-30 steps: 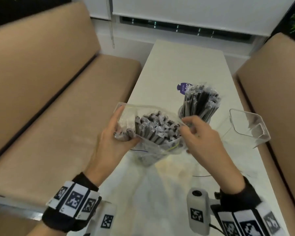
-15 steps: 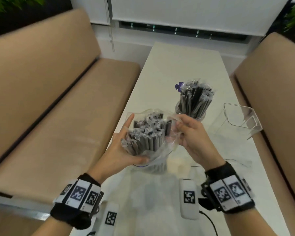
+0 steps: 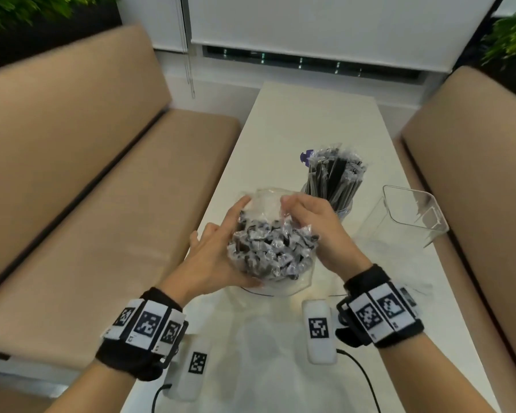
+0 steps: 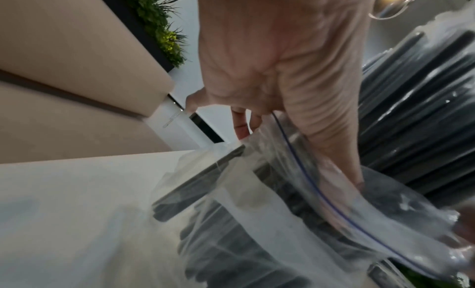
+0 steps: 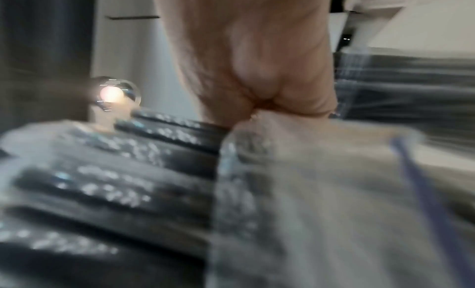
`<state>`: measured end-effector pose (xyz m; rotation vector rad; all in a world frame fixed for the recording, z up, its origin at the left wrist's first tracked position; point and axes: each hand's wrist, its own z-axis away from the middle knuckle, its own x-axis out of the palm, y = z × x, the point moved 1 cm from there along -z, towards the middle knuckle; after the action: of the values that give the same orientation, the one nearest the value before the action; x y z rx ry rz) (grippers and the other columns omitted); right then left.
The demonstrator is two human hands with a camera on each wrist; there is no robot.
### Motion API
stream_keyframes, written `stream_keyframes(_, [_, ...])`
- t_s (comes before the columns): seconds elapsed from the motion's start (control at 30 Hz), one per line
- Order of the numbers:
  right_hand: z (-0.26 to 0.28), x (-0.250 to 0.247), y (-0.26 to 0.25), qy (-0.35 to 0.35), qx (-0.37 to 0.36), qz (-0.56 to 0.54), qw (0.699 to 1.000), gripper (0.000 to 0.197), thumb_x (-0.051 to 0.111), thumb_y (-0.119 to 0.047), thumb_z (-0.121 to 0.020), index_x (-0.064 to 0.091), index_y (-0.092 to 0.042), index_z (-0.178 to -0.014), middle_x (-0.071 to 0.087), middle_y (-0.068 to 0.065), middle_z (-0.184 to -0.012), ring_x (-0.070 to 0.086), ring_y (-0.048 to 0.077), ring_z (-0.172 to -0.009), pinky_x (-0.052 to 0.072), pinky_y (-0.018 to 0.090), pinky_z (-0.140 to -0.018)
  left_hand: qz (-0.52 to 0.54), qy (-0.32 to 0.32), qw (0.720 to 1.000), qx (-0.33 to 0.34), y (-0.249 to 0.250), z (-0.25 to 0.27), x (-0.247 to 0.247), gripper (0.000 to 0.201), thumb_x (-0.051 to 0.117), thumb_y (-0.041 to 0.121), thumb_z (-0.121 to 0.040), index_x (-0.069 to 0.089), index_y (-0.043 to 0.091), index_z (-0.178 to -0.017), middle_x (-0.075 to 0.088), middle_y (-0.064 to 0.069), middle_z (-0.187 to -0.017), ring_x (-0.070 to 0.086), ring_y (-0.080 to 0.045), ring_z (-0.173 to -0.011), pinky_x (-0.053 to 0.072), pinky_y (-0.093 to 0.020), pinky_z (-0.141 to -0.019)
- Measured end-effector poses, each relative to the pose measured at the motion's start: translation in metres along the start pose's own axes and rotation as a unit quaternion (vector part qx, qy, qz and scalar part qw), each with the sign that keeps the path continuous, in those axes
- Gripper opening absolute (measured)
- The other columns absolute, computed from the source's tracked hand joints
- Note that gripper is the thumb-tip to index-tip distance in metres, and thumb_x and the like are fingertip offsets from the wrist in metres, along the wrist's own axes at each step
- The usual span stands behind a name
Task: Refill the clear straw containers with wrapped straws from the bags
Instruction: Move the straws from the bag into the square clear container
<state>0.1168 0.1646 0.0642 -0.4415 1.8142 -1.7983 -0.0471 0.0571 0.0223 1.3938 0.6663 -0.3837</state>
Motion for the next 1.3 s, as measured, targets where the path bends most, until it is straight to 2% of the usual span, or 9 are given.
stream_keyframes(0.13, [-0.004,0.003,0.050,0.015,0.103,0.000,0.995,0.023,0.049,0.004,-0.096,0.054,0.022,-0.082,0.054,0.027,-0.070,0.048,0.021,-0.062,0.041,0.026,-0.062,-0.059,-0.031,0.997,-0.042,-0.024,-0.004,0.015,0.079,0.079,0.074,-0.037,0.061,0.042,-0.108,0.066,0.011,-0.095,0.048,-0.012,-0.106,0.029,-0.047,-0.107])
stream_keyframes(0.2, [0.000,0.002,0.052,0.033,0.154,0.056,0.986,0.021,0.042,0.008,-0.098,0.056,0.011,-0.113,0.055,0.016,-0.086,0.052,0.025,-0.075,0.048,0.024,-0.066,-0.064,-0.001,0.996,-0.064,-0.032,-0.006,0.023,0.065,0.075,0.080,-0.035,0.056,0.023,-0.059,0.056,0.008,-0.066,0.049,-0.020,-0.083,0.042,-0.048,-0.092])
stream_keyframes(0.27, [-0.005,-0.003,0.047,0.063,0.120,0.107,0.985,0.031,0.046,0.008,-0.097,0.053,0.001,-0.126,0.057,0.014,-0.108,0.060,0.034,-0.104,0.049,0.028,-0.077,-0.008,0.041,0.996,-0.081,-0.041,-0.009,0.026,0.071,0.078,0.080,-0.035,0.045,0.018,-0.047,0.048,0.008,-0.057,0.045,-0.027,-0.066,0.049,-0.053,-0.077])
stream_keyframes(0.37, [0.004,-0.016,0.025,0.084,-0.022,0.275,0.958,0.051,0.053,0.014,-0.084,0.053,-0.011,-0.129,0.062,0.005,-0.121,0.061,0.022,-0.109,0.045,0.019,-0.077,0.108,0.069,0.988,-0.091,-0.051,-0.013,0.028,0.073,0.090,0.067,-0.033,0.068,0.024,-0.088,0.072,0.002,-0.094,0.069,-0.016,-0.091,0.060,-0.041,-0.083])
stream_keyframes(0.5, [0.039,-0.016,0.011,-0.077,-0.045,0.128,0.988,0.055,0.064,0.002,-0.081,0.050,-0.018,-0.130,0.063,-0.008,-0.125,0.059,0.005,-0.119,0.044,0.019,-0.103,0.207,0.059,0.975,-0.061,-0.032,-0.012,0.023,0.083,0.098,0.030,-0.044,0.063,0.016,-0.117,0.075,0.000,-0.108,0.072,-0.008,-0.099,0.059,-0.025,-0.082])
stream_keyframes(0.7, [0.042,-0.017,0.006,0.090,-0.098,0.094,0.987,0.029,0.083,-0.021,-0.076,0.071,-0.016,-0.102,0.076,-0.002,-0.096,0.071,0.009,-0.092,0.055,0.023,-0.082,0.266,0.021,0.963,-0.038,-0.013,-0.016,0.030,0.080,0.095,0.027,-0.048,0.064,0.017,-0.121,0.076,0.001,-0.108,0.072,-0.012,-0.100,0.060,-0.028,-0.079])
stream_keyframes(0.87, [0.045,-0.033,-0.020,0.139,-0.132,0.065,0.979,0.021,0.076,-0.024,-0.084,0.071,-0.016,-0.102,0.076,0.006,-0.097,0.071,0.019,-0.094,0.057,0.029,-0.084,0.262,-0.029,0.965,-0.014,0.008,-0.023,0.030,0.066,0.092,0.018,-0.060,0.065,0.020,-0.120,0.075,0.005,-0.111,0.070,-0.006,-0.103,0.056,-0.018,-0.080])
stream_keyframes(1.07, [0.043,-0.054,-0.046,0.226,-0.174,-0.012,0.958,0.021,0.068,-0.014,-0.089,0.069,-0.001,-0.106,0.077,0.002,-0.101,0.073,0.012,-0.098,0.056,0.027,-0.089,0.243,-0.078,0.967,0.019,0.029,-0.034,0.037,0.042,0.085,0.000,-0.069,0.066,0.032,-0.088,0.071,0.034,-0.078,0.063,0.021,-0.076,0.046,0.000,-0.064])
stream_keyframes(1.3, [0.049,-0.072,-0.072,0.310,-0.194,-0.048,0.929,0.005,0.066,-0.009,-0.088,0.065,-0.012,-0.085,0.072,0.001,-0.076,0.069,0.021,-0.081,0.058,0.048,-0.086,0.219,-0.101,0.970,0.001,0.022,-0.042,0.046,0.042,0.087,0.006,-0.068,0.066,0.033,-0.092,0.073,0.030,-0.082,0.061,0.023,-0.079,0.044,0.002,-0.065])
